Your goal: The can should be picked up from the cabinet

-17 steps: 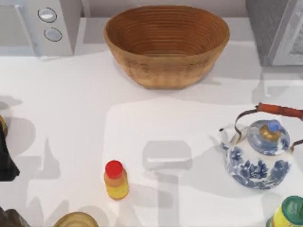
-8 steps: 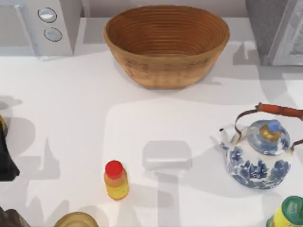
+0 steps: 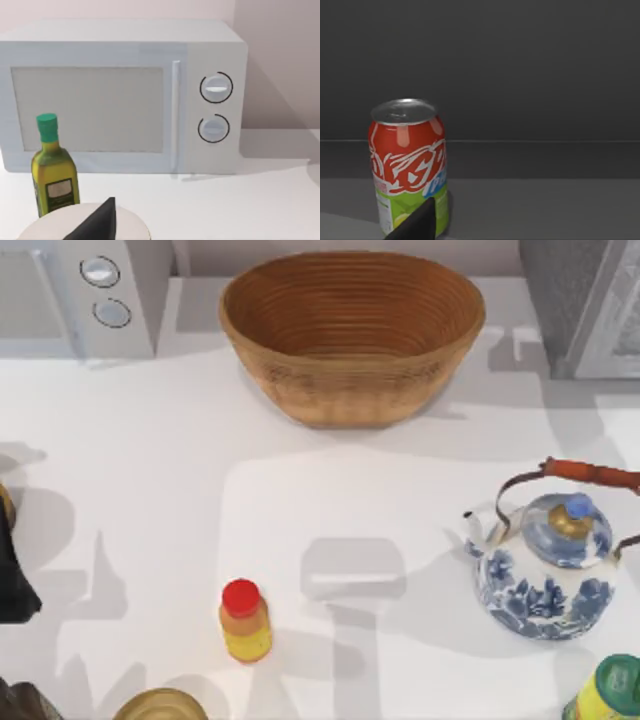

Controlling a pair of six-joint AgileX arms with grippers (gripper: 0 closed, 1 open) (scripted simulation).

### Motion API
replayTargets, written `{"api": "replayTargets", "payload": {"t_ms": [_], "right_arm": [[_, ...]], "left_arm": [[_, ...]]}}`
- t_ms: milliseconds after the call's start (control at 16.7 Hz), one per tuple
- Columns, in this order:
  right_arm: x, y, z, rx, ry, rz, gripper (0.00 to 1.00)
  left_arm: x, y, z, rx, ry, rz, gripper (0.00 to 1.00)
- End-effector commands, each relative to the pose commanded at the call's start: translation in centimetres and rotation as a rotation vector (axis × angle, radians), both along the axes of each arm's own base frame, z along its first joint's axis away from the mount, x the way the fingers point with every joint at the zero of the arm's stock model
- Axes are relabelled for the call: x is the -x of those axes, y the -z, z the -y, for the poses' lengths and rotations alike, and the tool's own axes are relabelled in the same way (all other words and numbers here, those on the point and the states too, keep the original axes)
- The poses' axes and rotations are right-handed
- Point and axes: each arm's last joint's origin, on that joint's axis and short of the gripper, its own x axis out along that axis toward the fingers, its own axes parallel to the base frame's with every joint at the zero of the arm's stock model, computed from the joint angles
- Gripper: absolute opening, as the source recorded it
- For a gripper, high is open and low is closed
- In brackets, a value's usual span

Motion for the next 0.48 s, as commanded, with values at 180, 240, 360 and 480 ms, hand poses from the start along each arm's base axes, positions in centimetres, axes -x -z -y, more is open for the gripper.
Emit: {"api": "replayTargets", "payload": {"t_ms": [180,240,360,480], "right_arm": [[-1.0,0.6,-1.6,0.000,0.001,0.005,1.00],[-1.6,1.0,-2.5,0.000,0.002,0.003,1.00],[-2.5,1.8,-4.4,0.002,0.004,0.003,1.00],[-3.0,2.5,-6.0,0.003,0.004,0.005,1.00]], "left_arm": [[0.0,0.0,0.0,0.000,0.000,0.000,1.00],[0.0,0.0,0.0,0.000,0.000,0.000,1.00],[0.0,0.0,0.0,0.000,0.000,0.000,1.00],[0.0,0.0,0.0,0.000,0.000,0.000,1.00]]}}
